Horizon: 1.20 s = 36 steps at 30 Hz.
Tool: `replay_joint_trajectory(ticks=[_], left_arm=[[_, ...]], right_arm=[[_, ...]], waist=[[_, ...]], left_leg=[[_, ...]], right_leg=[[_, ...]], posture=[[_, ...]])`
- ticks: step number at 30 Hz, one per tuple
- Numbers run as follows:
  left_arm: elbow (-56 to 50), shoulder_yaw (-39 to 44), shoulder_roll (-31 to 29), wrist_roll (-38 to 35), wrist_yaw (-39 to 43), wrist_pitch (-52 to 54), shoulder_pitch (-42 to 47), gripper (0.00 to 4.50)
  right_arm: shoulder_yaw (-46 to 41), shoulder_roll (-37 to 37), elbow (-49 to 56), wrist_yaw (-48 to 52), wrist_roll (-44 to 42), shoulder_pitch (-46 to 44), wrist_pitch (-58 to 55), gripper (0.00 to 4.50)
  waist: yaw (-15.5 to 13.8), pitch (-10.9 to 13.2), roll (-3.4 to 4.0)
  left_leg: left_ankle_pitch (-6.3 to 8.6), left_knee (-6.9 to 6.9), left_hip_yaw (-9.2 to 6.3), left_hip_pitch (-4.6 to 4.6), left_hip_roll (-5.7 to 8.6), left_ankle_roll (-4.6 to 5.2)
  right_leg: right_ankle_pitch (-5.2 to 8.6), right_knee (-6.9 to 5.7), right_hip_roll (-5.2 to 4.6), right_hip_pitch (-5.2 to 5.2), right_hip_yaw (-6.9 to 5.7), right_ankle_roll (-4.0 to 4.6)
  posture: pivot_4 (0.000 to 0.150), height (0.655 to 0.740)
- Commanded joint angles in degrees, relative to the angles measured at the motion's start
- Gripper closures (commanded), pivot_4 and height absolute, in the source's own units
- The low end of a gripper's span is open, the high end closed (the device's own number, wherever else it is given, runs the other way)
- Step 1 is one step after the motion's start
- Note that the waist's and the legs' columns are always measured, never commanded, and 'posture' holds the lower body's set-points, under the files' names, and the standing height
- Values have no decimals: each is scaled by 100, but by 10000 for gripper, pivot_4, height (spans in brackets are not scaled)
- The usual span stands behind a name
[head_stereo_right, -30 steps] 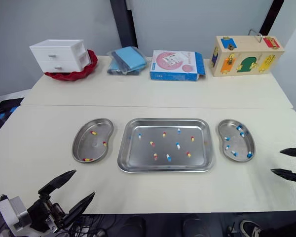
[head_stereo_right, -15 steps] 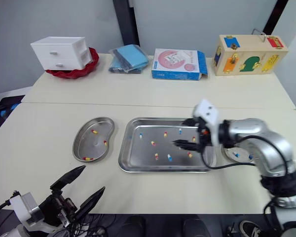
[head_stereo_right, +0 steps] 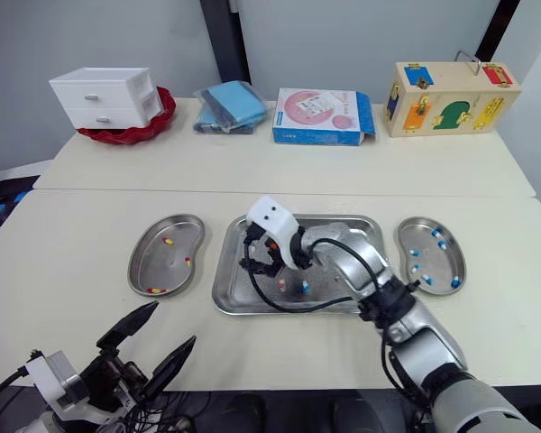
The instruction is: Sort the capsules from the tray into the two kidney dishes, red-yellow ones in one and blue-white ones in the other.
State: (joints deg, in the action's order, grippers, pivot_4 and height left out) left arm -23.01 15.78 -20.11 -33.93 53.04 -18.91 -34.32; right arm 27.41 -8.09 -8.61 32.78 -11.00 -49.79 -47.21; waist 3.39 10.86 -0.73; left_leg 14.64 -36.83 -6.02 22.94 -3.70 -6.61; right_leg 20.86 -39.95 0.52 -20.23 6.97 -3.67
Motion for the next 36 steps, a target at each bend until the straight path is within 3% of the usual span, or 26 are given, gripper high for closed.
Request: replay_joint_trajectory(ticks=[1, 15, 18, 31, 36], left_arm=[[-287, -6, -57, 26, -108, 40, -31, 0], [-421, -36, -67, 95, -285, 125, -107, 0], [-380, -22, -66, 91, -258, 99, -109, 0], [101, 77, -23, 14, 34, -189, -67, 0], [236, 95, -19, -17, 128, -282, -47, 0]], right_arm=[[7, 245, -444, -70, 319, -215, 506, 635], [87, 667, -1713, 169, 1090, -362, 1448, 635], [83, 708, -1765, 223, 1195, -341, 1504, 6733], [-5, 770, -1792, 342, 1378, -262, 1537, 44010], [-40, 796, -1748, 395, 1410, -236, 1554, 44927]], waist=[[4, 0, 0], [39, 1, 2], [43, 1, 2], [71, 2, 3], [104, 2, 3]], left_leg=[[0, 0, 1, -1, 0, 0], [0, 2, 1, 0, 0, 0], [0, 2, 1, 0, 0, 0], [0, 3, 1, -1, -1, 0], [0, 4, 0, -1, -1, 0]], right_leg=[[0, 0, 0, 0, 1, 0], [1, -1, 1, -2, 2, 1], [1, -1, 1, -2, 2, 1], [1, -1, 1, -3, 2, 2], [2, -1, 1, -2, 2, 2]], posture=[[1500, 7400], [1500, 7400], [1500, 7400], [1500, 7400], [1500, 7400]])
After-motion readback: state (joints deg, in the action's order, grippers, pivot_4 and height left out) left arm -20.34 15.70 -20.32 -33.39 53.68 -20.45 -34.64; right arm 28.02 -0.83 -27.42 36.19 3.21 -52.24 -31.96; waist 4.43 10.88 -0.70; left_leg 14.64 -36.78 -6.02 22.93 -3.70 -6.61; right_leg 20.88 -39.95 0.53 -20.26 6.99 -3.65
